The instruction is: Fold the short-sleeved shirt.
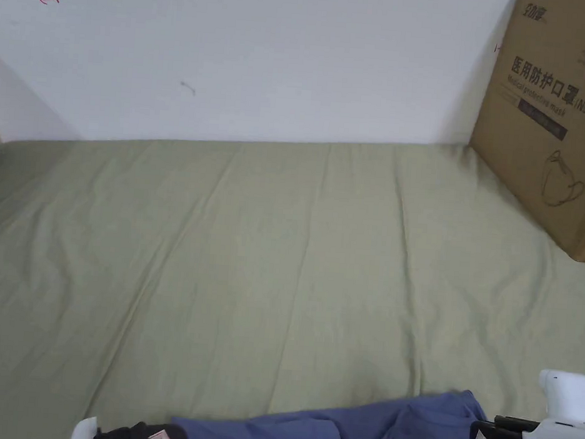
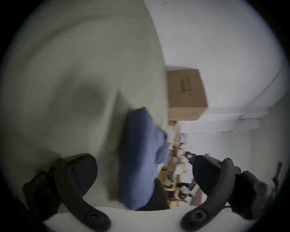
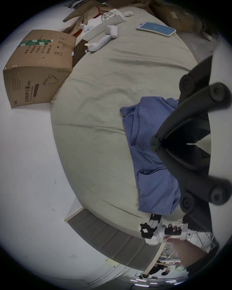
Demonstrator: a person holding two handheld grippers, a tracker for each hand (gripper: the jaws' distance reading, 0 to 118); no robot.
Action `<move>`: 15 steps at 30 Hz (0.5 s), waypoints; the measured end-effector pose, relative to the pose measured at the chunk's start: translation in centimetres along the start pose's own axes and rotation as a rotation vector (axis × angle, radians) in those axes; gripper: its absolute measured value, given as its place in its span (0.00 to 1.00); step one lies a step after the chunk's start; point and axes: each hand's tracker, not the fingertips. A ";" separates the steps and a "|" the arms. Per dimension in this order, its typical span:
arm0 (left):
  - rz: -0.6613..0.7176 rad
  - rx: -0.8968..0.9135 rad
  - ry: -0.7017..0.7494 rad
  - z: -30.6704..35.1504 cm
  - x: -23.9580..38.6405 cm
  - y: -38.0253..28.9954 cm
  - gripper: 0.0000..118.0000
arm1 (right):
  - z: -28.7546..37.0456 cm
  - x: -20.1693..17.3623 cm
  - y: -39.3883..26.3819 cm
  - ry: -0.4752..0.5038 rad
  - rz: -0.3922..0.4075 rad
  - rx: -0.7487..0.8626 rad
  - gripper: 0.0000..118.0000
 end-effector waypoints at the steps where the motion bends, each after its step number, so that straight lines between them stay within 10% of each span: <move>1: 0.047 -0.036 -0.029 -1.5 -0.6 0.2 1.00 | -0.1 0.2 0.1 -0.002 -0.011 -0.004 0.00; 6: 0.020 -0.122 -0.072 -5.9 0.1 -0.2 0.98 | -0.5 0.2 0.4 -0.049 0.002 -0.007 0.00; 7: 0.003 -0.115 -0.075 -5.7 0.0 -0.3 0.83 | -0.4 0.1 0.5 -0.043 -0.004 -0.006 0.00; 9: -0.012 -0.071 -0.010 -4.5 -0.8 -0.3 0.04 | -0.4 0.0 0.5 -0.025 -0.018 -0.002 0.00; 11: -0.018 -0.060 0.329 -3.4 -2.4 -0.7 0.05 | -0.5 -0.2 0.4 -0.017 -0.018 -0.005 0.00; 13: 0.000 -0.036 0.127 -3.6 0.4 -0.6 0.05 | -0.6 -0.5 0.2 -0.010 -0.009 -0.011 0.00; 15: -0.126 -0.060 0.348 -3.5 2.7 -1.1 0.05 | -0.5 -0.8 0.0 0.000 0.000 -0.015 0.00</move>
